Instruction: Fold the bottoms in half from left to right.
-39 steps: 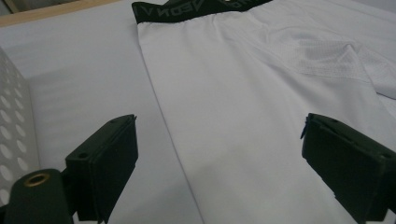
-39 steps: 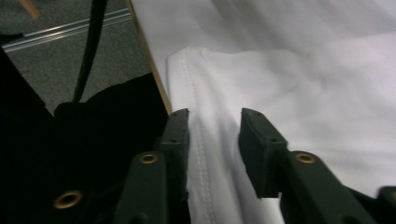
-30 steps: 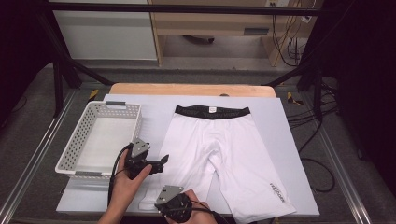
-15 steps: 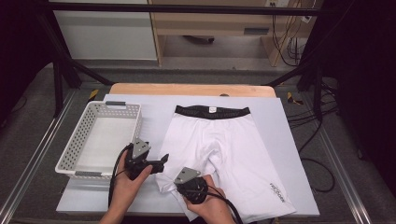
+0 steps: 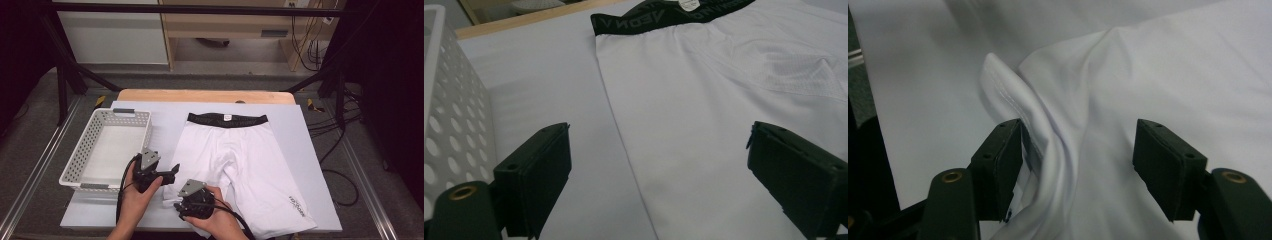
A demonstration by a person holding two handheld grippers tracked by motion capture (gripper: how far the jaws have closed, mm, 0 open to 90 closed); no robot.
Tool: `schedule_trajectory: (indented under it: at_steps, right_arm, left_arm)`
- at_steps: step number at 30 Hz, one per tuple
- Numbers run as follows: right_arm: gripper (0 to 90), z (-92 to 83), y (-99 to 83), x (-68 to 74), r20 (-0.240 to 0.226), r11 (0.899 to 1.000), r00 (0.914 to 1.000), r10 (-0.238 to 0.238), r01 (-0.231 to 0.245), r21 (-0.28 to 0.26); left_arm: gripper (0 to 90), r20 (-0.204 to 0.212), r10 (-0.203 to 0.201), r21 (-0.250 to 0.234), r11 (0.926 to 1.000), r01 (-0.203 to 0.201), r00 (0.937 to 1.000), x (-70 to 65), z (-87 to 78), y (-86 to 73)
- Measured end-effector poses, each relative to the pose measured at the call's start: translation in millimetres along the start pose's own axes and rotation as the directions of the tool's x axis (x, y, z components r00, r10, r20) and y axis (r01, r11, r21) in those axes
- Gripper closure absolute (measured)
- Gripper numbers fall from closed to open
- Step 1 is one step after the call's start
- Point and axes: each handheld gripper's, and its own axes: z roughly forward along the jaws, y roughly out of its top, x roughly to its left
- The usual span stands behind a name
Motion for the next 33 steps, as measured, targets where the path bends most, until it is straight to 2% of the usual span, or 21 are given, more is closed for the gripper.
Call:
schedule_trajectory:
  at_steps: [3, 6, 8, 9, 12, 15, 18, 22, 25, 27, 30, 31, 33]
  right_arm:
    - [49.6, 2.8, 1.0, -2.4, -0.01, 1.0, 0.9999, 0.005, -0.006, -0.021]
    - [77.0, 4.0, 1.7, -4.5, -0.01, 0.999, 0.9999, 0.006, -0.006, -0.04]
    - [84.4, 4.6, 1.8, -6.5, -0.013, 0.999, 0.9998, 0.012, -0.013, -0.046]
    - [85.4, 4.5, 1.3, -7.8, -0.021, 0.998, 0.9992, 0.034, -0.035, -0.052]
    - [86.3, 0.7, -0.4, -7.6, -0.053, 0.998, 0.9974, 0.048, -0.051, -0.049]
    - [86.4, -7.2, -3.0, -5.1, -0.101, 0.999, 0.9947, 0.02, -0.024, -0.033]
    - [86.4, -21.4, -7.0, -8.8, -0.055, 1.0, 0.9983, -0.018, 0.017, -0.023]
    - [86.4, -42.5, -7.3, -25.5, 0.019, 0.998, 0.9998, 0.005, -0.004, -0.061]
    - [86.3, -54.1, -9.0, -38.9, 0.081, 0.997, 0.9966, 0.015, -0.008, -0.083]
    - [86.2, -57.8, -12.0, -47.8, 0.118, 0.996, 0.9926, 0.028, -0.018, -0.091]
    - [86.2, -58.3, -19.1, -56.8, 0.163, 0.994, 0.9859, 0.036, -0.019, -0.103]
    - [86.2, -57.4, -21.9, -59.4, 0.165, 0.993, 0.985, 0.052, -0.034, -0.113]
    - [86.2, -54.0, -26.5, -62.7, 0.168, 0.992, 0.9831, 0.072, -0.053, -0.119]
  left_arm:
    - [10.4, -0.006, 0.0, 0.0, 1.0, 0.0, 1.0, -0.4, 1.2, -0.5]
    - [10.3, -0.004, 0.007, 0.002, 1.0, -0.007, 1.0, -2.7, 2.8, -0.4]
    - [10.2, -0.002, 0.013, 0.002, 0.9999, -0.013, 0.9999, -4.5, 3.1, 0.1]
    - [10.2, -0.003, 0.015, 0.002, 0.9999, -0.015, 0.9999, -5.2, 3.1, 0.4]
    - [10.1, -0.007, 0.006, -0.01, 0.9999, -0.006, 1.0, -7.2, 1.0, 2.7]
    - [10.1, -0.02, 0.026, -0.018, 0.9995, -0.027, 0.9995, -12.2, -0.9, 6.3]
    - [10.1, -0.012, 0.018, -0.032, 0.9993, -0.018, 0.9998, -16.2, -0.5, 13.6]
    - [10.1, -0.016, 0.03, -0.045, 0.9985, -0.03, 0.9994, -20.7, 5.1, 24.9]
    - [9.9, 0.0, -0.002, -0.036, 0.9994, 0.002, 1.0, -20.9, 13.9, 32.0]
    - [9.8, 0.022, -0.031, -0.017, 0.9994, 0.031, 0.9993, -20.0, 22.9, 36.8]
    - [9.6, 0.028, -0.04, 0.013, 0.9991, 0.04, 0.9988, -15.1, 36.2, 43.8]
    - [9.6, 0.025, -0.054, 0.012, 0.9985, 0.053, 0.9982, -13.0, 40.2, 45.2]
    - [9.9, 0.02, -0.055, 0.02, 0.9983, 0.055, 0.9983, -8.7, 46.1, 47.0]
